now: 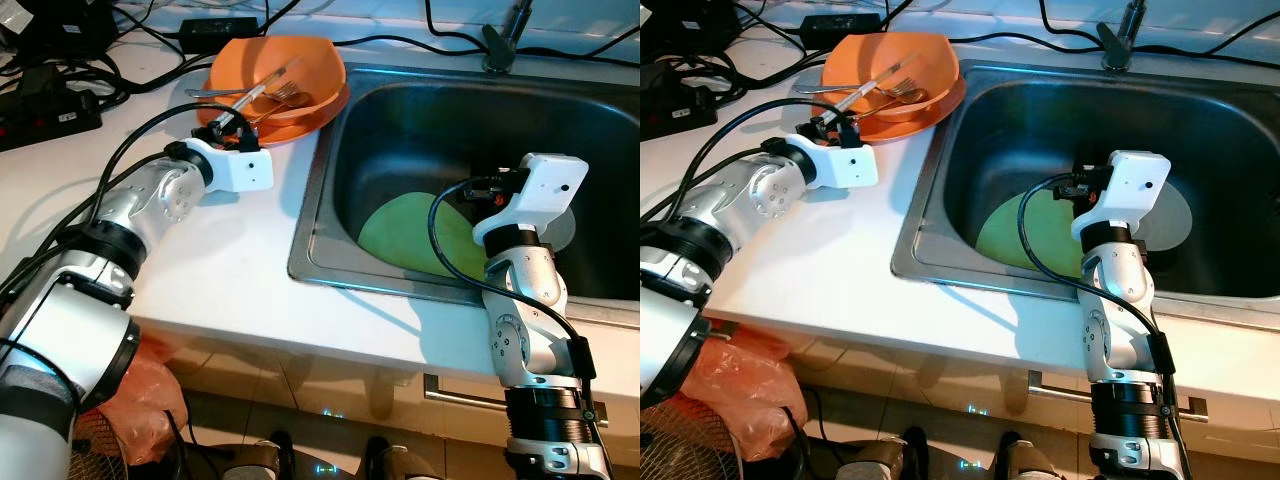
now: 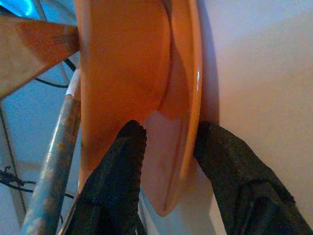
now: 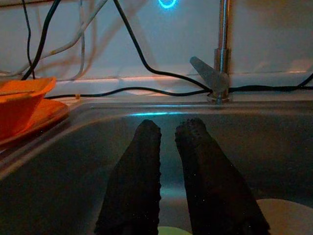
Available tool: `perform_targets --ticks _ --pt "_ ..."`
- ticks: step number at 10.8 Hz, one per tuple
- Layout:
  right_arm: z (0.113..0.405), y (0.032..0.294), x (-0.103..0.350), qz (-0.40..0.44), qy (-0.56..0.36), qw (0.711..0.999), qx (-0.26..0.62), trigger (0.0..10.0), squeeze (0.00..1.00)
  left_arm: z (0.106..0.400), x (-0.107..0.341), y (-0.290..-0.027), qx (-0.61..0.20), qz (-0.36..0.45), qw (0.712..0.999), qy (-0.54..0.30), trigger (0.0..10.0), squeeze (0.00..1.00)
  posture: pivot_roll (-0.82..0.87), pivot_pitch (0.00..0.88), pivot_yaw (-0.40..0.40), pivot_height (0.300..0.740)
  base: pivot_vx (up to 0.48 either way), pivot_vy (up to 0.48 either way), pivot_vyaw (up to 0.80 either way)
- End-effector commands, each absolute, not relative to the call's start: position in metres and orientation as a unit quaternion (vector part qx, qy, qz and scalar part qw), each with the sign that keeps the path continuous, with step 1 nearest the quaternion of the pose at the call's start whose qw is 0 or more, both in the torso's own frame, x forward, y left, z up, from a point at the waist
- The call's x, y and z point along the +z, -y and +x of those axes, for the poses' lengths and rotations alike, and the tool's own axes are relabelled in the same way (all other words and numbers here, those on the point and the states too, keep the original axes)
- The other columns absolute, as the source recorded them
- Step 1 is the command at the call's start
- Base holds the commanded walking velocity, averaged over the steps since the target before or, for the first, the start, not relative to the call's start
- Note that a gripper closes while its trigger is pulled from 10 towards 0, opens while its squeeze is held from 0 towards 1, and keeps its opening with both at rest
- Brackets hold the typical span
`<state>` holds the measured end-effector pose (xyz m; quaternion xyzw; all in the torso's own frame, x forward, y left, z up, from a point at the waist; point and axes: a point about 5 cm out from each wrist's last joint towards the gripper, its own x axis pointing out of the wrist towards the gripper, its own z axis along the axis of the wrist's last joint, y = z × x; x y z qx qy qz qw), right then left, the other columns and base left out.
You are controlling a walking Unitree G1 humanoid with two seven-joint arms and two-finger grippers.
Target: Kitchen organization
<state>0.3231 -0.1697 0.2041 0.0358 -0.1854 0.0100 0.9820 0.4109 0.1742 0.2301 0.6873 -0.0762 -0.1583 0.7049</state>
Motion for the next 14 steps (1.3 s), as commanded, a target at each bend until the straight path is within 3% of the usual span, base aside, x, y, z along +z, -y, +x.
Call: perform_targets --ticks 1,2,9,10,11,14 --pt "0.321 0.169 0.194 0.045 0.169 0.985 0.010 10.0 0.00 0.404 0.189 -0.179 -0.207 0.704 0.679 0.008 4.5 0.00 -0.01 0.234 0.033 0.740 0.000 0.000 0.00" --pt "0.321 0.169 0.194 0.045 0.168 0.985 0.009 10.0 0.00 0.404 0.189 -0.179 -0.205 0.704 0.679 0.008 0.0 0.00 -0.01 0.233 0.032 0.740 0.000 0.000 0.00" --pt "0.321 0.169 0.194 0.046 0.167 0.985 0.009 10.0 0.00 0.404 0.190 -0.181 -0.188 0.695 0.693 0.015 0.0 0.00 -0.01 0.234 0.030 0.740 0.000 0.000 0.00" --pt "0.321 0.169 0.193 0.047 0.167 0.985 0.009 10.0 0.00 0.403 0.187 -0.180 -0.189 0.693 0.695 0.018 2.3 0.00 -0.01 0.234 0.030 0.740 0.000 0.000 0.00" --pt "0.321 0.169 0.192 0.047 0.165 0.985 0.009 10.0 0.00 0.399 0.180 -0.176 -0.199 0.686 0.699 0.030 10.0 0.00 0.00 0.237 0.031 0.740 0.000 0.000 0.00" --pt "0.322 0.168 0.192 0.049 0.165 0.985 0.009 10.0 0.00 0.384 0.165 -0.174 -0.210 0.681 0.698 0.066 10.0 0.00 0.01 0.239 0.033 0.740 0.000 0.000 0.00"
